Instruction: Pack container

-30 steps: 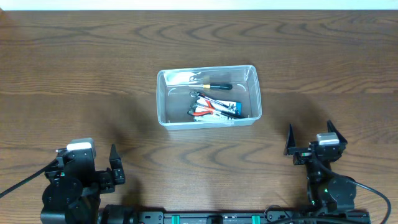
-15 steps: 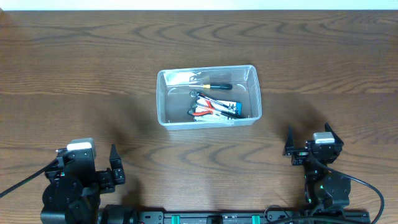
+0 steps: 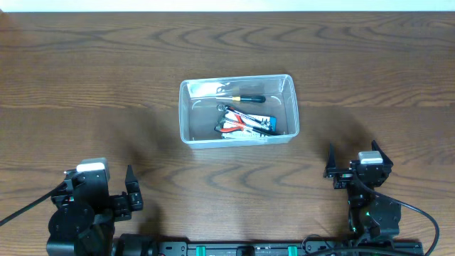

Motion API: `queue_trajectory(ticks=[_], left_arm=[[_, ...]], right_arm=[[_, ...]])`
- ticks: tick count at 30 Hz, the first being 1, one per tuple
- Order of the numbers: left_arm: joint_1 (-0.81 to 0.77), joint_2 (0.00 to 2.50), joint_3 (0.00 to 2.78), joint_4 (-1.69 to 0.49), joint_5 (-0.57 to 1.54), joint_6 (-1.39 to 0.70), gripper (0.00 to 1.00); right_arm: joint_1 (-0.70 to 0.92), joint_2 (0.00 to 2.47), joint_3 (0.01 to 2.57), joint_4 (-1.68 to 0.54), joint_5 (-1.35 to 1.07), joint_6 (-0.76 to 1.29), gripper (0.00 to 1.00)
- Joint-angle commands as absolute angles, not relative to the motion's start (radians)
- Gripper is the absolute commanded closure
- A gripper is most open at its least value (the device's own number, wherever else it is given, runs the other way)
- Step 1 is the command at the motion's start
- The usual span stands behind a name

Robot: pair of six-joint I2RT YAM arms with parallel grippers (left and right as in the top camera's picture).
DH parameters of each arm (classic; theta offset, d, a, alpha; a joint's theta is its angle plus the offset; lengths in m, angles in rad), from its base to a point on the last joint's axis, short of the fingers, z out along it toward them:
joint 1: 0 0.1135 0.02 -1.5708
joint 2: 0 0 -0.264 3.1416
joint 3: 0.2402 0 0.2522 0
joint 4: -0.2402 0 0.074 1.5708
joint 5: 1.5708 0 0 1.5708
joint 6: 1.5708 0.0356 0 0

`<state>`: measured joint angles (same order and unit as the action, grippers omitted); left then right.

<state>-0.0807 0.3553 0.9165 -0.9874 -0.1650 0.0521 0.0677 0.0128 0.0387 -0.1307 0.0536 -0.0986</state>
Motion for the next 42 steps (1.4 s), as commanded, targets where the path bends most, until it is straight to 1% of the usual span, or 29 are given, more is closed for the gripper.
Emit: queue_trajectory(ticks=[1,17,23,27,35,42], left_arm=[[-0.084,0.351,0.915,-0.987,-0.177,0.052,0.02],[-0.083,0.350,0.915,-0.986,-0.183,0.061,0.02],[-0.072,0.270,0.877,-0.959,-0.192,0.078,0.02],[-0.072,0.175,0.760,-0.807,-0.187,0.062,0.02],[-0.072,0.007,0.410,-0.413,-0.165,0.002,0.02],[-0.072,0.002,0.188,-0.084,-0.165,-0.005,0.02]], right_arm=[[0.057,0.005,0.033,-0.128,0.064,-0.102,0.01],[0.057,0.005,0.033,-0.128,0.064,-0.102,0.01],[0.057,0.005,0.033,-0.128,0.064,-0.102,0.01],[0.057,0.005,0.033,-0.128,0.064,-0.102,0.01],[0.057,0.005,0.033,-0.128,0.064,-0.102,0.01],[0.057,0.005,0.033,-0.128,0.064,-0.102,0.01]])
